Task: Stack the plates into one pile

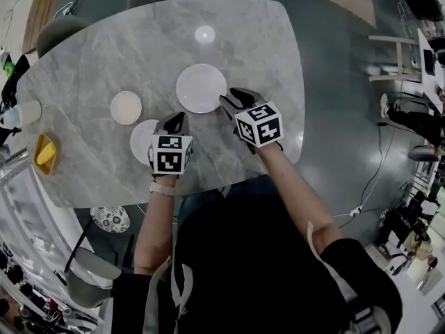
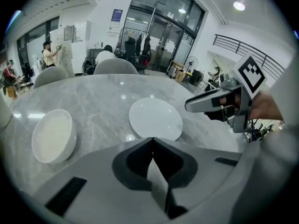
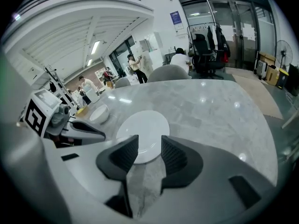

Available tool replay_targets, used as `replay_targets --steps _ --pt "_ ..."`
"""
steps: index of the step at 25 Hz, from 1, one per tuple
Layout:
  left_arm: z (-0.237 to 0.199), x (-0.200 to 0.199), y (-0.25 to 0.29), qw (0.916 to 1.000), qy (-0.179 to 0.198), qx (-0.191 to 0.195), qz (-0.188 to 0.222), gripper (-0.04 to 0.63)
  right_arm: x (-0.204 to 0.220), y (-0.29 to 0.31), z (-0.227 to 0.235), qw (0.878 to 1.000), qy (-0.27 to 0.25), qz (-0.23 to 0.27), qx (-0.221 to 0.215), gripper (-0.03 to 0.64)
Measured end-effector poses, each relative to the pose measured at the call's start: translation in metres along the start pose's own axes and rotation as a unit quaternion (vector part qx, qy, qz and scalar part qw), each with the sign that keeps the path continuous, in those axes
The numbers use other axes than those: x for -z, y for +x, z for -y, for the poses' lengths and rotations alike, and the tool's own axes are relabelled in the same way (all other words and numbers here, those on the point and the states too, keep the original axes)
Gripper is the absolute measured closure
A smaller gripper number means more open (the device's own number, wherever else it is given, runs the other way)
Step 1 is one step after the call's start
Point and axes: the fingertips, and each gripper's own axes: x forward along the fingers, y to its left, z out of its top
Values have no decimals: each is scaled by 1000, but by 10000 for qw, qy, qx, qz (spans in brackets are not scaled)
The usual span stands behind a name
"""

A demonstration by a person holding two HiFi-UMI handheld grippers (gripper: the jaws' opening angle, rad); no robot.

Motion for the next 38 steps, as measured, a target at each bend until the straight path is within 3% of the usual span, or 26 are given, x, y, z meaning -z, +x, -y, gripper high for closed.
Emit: replay_targets --steps 7,29,38 --pt "-6 -5 14 10000 30 -13 -75 588 -6 20 12 9999 62 -73 -49 433" --pt "-15 5 36 9991 -16 -76 -428 588 -10 51 19 9992 164 -186 -311 391" --pt "-15 7 42 9987 53 -95 -497 588 -6 56 10 9952 611 -203 -738 387"
